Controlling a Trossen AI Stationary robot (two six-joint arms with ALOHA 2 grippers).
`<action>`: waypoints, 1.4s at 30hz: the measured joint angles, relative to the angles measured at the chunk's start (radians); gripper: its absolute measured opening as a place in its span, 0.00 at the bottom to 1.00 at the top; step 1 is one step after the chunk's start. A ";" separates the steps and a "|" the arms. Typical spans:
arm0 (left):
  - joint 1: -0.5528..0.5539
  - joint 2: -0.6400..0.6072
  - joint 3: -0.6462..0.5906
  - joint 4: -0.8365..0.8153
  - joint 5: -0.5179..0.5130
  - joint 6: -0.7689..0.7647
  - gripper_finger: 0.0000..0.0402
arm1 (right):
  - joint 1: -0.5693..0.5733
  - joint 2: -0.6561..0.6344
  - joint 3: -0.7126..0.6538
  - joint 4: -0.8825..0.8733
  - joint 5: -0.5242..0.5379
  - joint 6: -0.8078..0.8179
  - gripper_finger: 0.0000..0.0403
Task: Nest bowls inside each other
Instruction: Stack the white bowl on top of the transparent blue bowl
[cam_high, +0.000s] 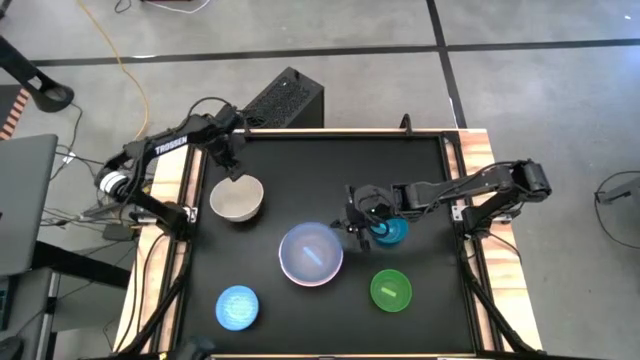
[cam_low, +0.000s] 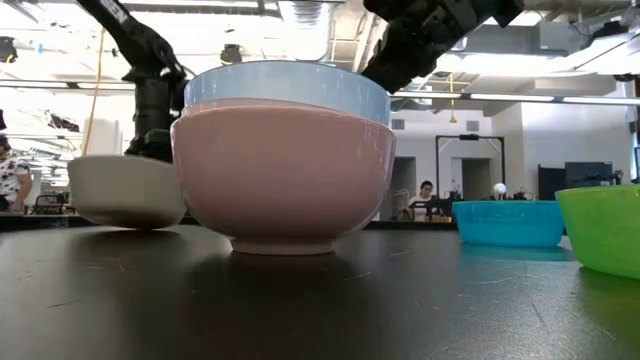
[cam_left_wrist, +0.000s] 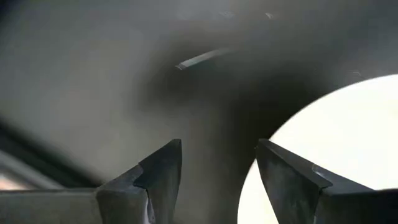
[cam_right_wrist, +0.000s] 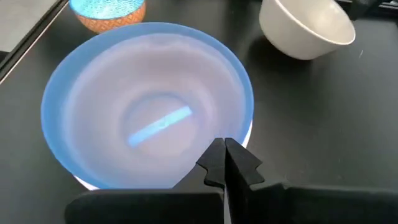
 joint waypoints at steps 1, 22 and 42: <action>0.011 0.008 0.000 -0.003 0.030 0.006 0.49 | 0.000 0.000 0.000 0.000 0.000 -0.001 0.04; -0.037 -0.215 -0.002 -0.160 0.090 0.118 0.49 | -0.019 0.000 0.000 0.041 0.000 -0.018 0.04; -0.109 -0.157 -0.183 0.023 0.082 0.087 0.46 | -0.012 0.000 0.000 0.025 0.000 -0.009 0.04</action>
